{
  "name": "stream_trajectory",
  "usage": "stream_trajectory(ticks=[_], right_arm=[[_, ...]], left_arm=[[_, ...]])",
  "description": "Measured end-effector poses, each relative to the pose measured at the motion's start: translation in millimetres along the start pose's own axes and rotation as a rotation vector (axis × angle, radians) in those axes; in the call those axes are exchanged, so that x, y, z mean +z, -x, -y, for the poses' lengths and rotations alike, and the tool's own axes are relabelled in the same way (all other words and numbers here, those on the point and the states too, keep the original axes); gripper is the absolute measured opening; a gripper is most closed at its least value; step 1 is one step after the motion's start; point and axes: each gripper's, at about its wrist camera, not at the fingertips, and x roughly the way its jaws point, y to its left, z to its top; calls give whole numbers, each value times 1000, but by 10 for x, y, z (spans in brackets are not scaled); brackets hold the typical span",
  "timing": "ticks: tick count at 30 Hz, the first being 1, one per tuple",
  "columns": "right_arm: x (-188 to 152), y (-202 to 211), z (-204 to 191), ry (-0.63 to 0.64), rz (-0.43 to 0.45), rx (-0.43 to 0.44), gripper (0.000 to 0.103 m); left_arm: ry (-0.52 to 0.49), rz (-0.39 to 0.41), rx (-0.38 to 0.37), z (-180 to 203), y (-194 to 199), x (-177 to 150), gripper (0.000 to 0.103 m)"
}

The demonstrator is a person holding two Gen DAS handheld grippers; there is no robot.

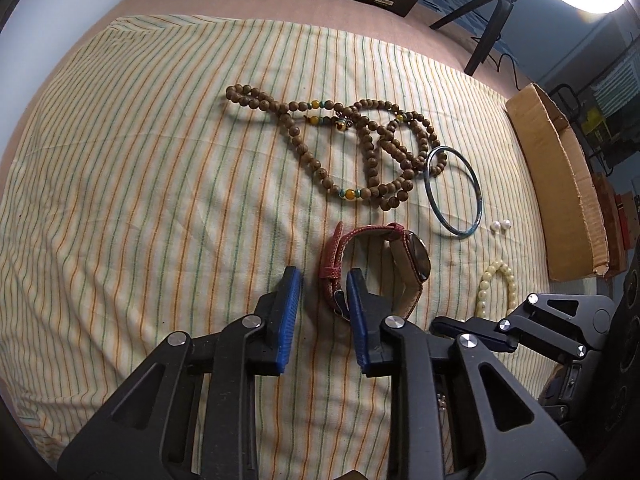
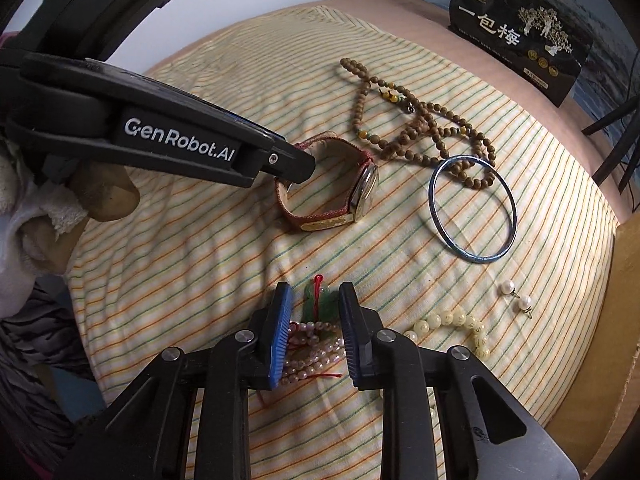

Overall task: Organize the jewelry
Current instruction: 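Close the left tool on the watch strap while the right tool grips the green jade pendant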

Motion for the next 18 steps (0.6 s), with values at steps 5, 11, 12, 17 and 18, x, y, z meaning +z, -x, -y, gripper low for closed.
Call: stream_trajectory(ticks=[5,11,12,17,18], right_arm=[[29,-70,0,18,-8,-22,13],[-12,-67,21,7,6,-20,12],[-14,-52,32,-1,11,-16,12],[-32,99,72,-36,52,4,12],[-26,129,77,-42,62,8,12]], left_arm=[[-6,-6,-3,39,-46,8,14],[-3,2,-3,57,-48,8,8],[0,4,-5,57,-44,11,8],[13,32,-2,-21,87,3,8],[19,39,-4,-40,123,3,8]])
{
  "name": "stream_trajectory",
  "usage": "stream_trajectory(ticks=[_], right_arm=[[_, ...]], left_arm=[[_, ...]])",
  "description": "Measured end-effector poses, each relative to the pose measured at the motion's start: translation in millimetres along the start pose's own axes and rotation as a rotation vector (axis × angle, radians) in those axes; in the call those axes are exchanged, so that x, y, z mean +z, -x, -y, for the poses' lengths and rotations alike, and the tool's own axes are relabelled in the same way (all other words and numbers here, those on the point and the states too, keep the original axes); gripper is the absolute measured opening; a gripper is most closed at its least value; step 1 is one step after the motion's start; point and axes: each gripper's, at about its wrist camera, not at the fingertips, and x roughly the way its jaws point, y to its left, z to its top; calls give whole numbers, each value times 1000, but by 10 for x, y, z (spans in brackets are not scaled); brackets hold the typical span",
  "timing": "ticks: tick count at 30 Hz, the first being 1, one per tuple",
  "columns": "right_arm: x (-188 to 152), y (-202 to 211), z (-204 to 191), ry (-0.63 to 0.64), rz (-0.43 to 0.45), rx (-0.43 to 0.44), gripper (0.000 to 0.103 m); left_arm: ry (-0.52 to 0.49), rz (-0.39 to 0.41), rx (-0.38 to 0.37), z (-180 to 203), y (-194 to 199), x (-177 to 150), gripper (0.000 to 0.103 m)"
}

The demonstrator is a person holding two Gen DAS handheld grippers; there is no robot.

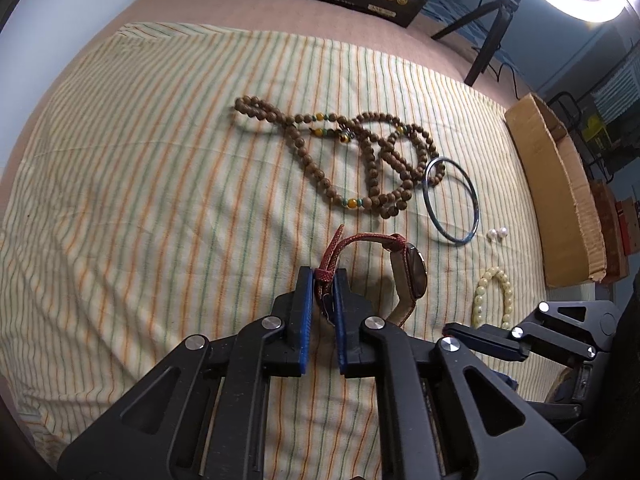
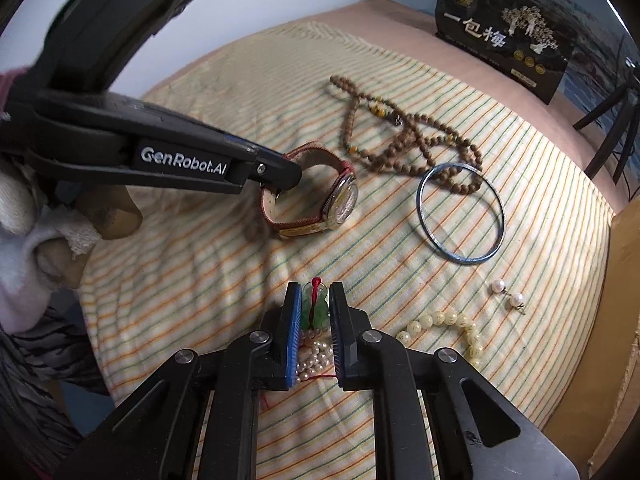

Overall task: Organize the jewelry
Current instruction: 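Close the left tool on the watch strap while the right tool grips the green jade pendant, then carry the watch in the left tool while the right tool carries the pendant over the cardboard box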

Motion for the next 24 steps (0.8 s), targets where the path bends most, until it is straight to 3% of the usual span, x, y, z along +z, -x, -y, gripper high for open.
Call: stream_trajectory(ticks=[10,24], right_arm=[[94,409,60,-60,111,27,12],[117,1093,118,-119,257,-4,12]], left_arm=[[19,102,-12,-14,407,-5,8],[26,250,-65,215,1007,-67,8]])
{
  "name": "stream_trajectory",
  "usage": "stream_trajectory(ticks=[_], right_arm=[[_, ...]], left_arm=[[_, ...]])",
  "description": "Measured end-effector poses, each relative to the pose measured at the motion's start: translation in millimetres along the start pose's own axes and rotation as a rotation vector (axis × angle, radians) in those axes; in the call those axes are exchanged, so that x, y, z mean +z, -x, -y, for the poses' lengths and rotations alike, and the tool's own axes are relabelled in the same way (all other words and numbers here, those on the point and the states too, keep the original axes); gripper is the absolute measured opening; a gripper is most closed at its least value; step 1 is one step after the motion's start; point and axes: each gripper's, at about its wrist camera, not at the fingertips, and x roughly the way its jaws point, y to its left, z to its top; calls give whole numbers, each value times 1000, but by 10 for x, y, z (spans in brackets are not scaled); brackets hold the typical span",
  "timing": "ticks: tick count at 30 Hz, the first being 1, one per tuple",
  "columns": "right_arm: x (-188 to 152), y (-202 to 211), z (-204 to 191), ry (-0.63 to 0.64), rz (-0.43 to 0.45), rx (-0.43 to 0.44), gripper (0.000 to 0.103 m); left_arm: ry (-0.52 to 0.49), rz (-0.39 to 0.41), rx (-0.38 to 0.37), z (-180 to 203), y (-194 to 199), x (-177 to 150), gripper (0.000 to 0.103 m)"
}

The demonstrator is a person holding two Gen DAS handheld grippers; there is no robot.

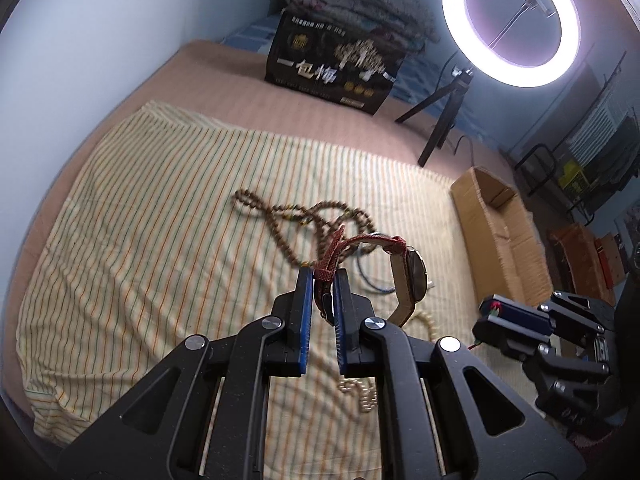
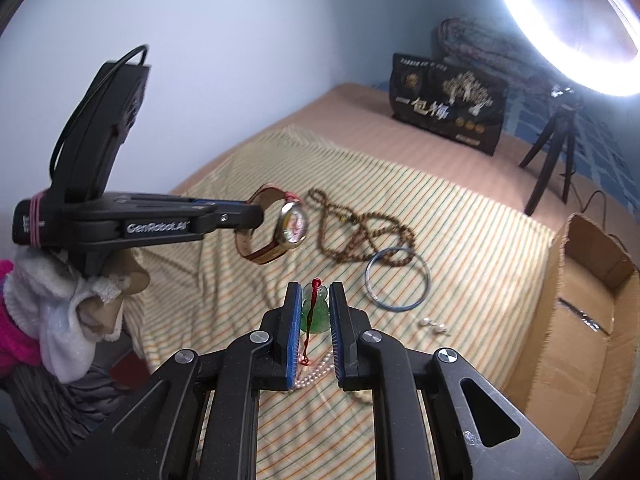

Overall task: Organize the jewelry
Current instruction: 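Carry the watch in the left tool while the right tool carries the pendant over the cardboard box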

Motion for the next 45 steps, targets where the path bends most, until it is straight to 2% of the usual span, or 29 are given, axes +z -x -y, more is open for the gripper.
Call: stream_trajectory(ticks=[8,23,33,45], right_arm=[[70,408,190,-41,82,-27,12],[-6,872,791,-144,141,-145,12],[-172,989,1429,-279,133,-250,12],[-204,958,2129,-380,105,-345,12]], left_arm=[[-32,43,-22,211,151,-9,8],[-160,64,-87,950,102,-8,8],[-259,49,-139,1568,-118,-27,8],[-324,-17,-173,2130,-593,-103,8]])
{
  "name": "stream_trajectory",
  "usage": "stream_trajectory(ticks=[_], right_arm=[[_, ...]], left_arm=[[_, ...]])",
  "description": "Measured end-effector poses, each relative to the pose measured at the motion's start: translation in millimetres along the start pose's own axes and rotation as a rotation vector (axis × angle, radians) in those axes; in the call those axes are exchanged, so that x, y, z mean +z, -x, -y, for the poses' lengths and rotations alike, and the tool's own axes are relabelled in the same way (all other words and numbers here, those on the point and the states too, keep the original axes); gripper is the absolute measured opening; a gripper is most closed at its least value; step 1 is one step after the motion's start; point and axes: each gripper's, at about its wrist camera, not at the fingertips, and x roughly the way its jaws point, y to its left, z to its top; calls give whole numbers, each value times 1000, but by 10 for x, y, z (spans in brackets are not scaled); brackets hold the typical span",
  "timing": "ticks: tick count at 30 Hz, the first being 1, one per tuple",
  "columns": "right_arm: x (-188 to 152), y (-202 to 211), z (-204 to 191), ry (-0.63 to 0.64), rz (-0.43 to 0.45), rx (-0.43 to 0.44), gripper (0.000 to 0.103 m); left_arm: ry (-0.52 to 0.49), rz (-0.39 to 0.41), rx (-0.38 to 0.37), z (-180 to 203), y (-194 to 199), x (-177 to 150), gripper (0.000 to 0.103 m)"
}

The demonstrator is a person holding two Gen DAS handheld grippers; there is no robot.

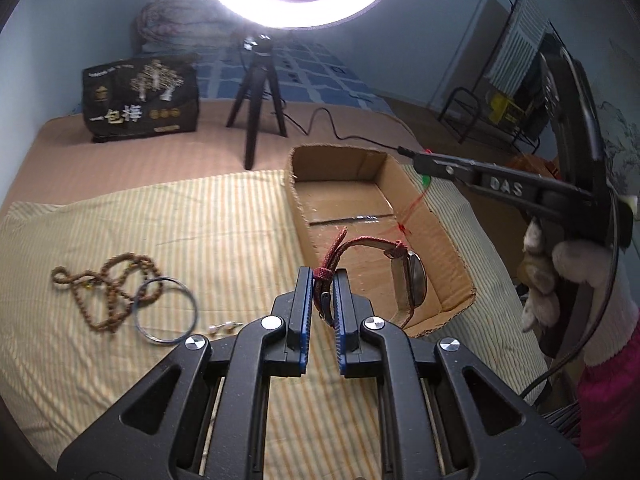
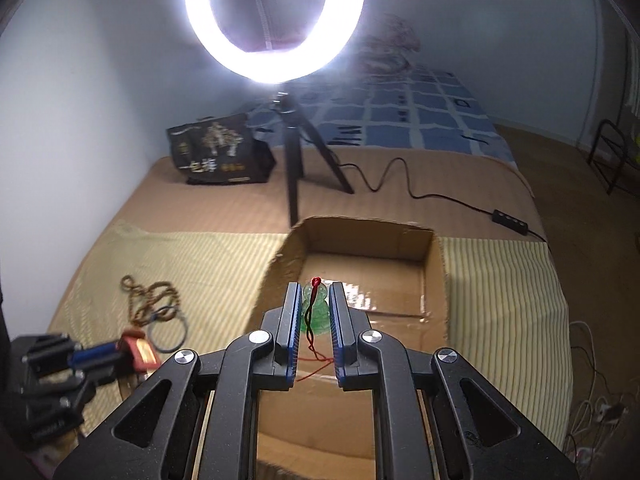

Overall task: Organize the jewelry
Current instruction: 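Carry the watch in the left tool while the right tool carries the pendant over the cardboard box, then open the left tool dropping the watch while the right tool releases the pendant into the box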

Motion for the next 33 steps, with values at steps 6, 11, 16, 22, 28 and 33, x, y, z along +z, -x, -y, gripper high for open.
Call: stream_trajectory(ticks=[6,11,16,22,28,33], right_arm=[[40,-224,168,-26,-36,-33,12],[39,-377,269,-30,-61,-60,12],[25,-516,348,-38,-88,-74,12],[-6,-643,449,-63,-115,-85,12],[-34,-684,499,-85,-128,-92,14],[-41,-666,508,-90,-125,-105,28]], left_arm=[[-13,-48,-8,127,-299,0,8],[-12,-77,-12,172,-475,-14,8],[-5,-109,-22,186,-639,-24,8],[-12,-128,-24,216,-730,-44,9],[-26,-130,-33,254,-741,-23,19],[-30,-124,-25,245,-718,-28,20]])
